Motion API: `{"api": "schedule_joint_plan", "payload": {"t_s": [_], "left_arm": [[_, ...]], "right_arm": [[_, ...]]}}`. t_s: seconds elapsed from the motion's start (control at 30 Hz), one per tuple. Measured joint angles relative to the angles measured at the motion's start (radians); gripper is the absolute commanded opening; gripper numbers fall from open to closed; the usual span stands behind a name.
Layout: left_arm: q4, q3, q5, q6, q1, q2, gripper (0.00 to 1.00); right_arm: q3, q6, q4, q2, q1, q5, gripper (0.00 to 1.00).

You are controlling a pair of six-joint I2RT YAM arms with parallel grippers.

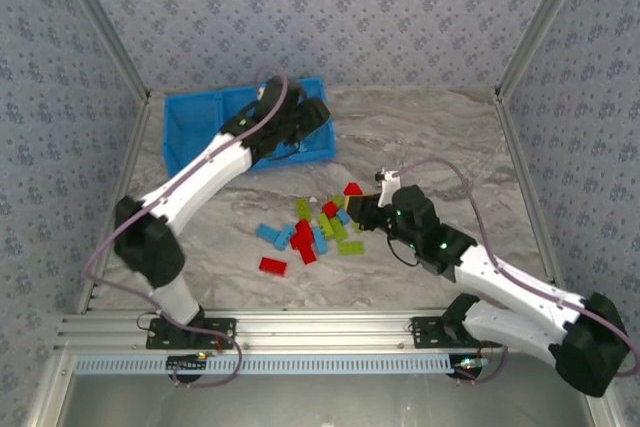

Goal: Sort the legos into containers by color

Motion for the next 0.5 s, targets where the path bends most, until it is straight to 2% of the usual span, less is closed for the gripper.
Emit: {"api": "schedule_joint_plan", "payload": {"t_s": [0.23, 0.37, 0.5], "left_arm": [[-0.243, 0.503, -0.127, 0.122, 0.074, 0.478, 0.50], [-0.386, 0.767, -0.181, 0.175, 0.095, 0.685, 0.65], [-0.465, 0.858, -0.183, 0.195, 0.093, 0.732, 0.77]], "right_arm": [[0.021, 0.000, -0.200, -0.163, 0.062, 0.074, 0.18], [0.066, 0.000, -0.298, -0.211, 0.095, 0.111, 0.18], [0.104, 0.000, -0.355, -0.240, 0.114, 0.142, 0.19]]}}
